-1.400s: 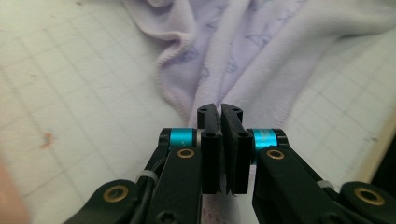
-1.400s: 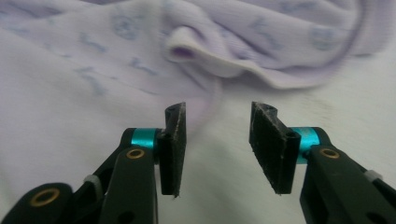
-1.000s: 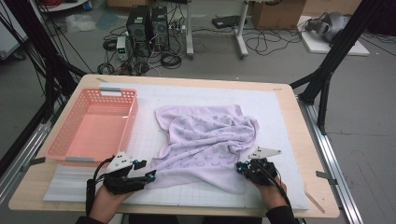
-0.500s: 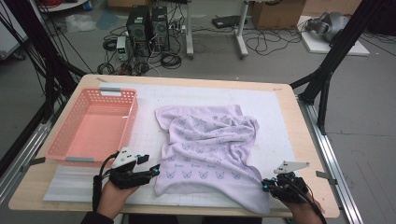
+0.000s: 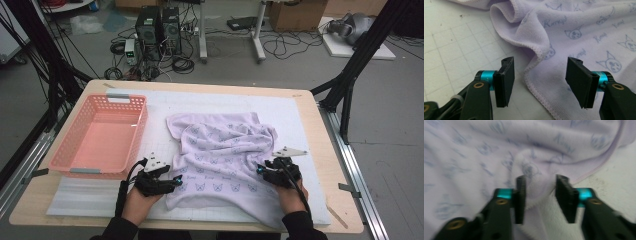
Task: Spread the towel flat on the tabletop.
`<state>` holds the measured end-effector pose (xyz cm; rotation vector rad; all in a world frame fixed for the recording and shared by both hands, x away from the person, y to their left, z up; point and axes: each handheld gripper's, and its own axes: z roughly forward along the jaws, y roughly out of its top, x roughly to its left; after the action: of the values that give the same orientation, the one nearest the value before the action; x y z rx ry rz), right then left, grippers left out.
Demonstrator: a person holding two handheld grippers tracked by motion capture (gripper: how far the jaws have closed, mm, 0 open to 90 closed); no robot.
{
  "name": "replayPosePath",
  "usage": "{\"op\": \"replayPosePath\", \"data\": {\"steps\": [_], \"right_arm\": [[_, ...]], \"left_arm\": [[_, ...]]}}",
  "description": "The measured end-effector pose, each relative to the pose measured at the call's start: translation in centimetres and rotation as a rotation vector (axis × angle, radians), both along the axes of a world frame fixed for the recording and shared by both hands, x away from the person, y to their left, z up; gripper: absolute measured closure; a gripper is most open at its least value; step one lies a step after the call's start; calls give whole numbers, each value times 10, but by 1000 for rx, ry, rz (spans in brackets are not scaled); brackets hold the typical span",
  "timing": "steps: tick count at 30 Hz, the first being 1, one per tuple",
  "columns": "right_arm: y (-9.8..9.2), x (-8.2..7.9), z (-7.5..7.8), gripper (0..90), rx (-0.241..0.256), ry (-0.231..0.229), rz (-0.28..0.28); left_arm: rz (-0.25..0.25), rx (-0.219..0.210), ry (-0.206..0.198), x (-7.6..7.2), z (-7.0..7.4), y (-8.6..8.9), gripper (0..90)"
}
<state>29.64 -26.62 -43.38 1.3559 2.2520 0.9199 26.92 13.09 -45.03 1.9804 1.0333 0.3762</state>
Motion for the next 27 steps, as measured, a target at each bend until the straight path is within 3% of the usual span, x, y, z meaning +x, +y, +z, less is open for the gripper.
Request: {"op": "replayPosePath", "data": {"steps": [2, 4, 7, 10, 12, 15, 19, 27], "right_arm": [[-5, 7, -5, 817, 33, 15, -24], [-8, 11, -4, 848, -9, 1, -24], [-13, 16, -2, 859, -103, -51, -69], [-25, 22, -4, 860, -123, -135, -185], [-32, 25, -8, 858, -118, -154, -233], [-33, 24, -10, 831, -125, -178, -224], [-36, 12, -6, 633, -59, -209, -181], [-54, -26, 7, 465, 26, -189, -96]], "left_arm": [[6, -3, -1, -1, 0, 2, 404], [6, -1, 0, -1, -1, 3, 404], [5, -5, 0, -1, -1, 2, 403], [7, -6, -11, -2, 0, 1, 408], [2, -19, -11, -3, 1, 2, 410], [-5, -27, -5, -3, 1, 1, 413], [-32, -27, 10, -1, 0, -2, 413], [-79, -25, 31, 11, 1, -15, 413]]}}
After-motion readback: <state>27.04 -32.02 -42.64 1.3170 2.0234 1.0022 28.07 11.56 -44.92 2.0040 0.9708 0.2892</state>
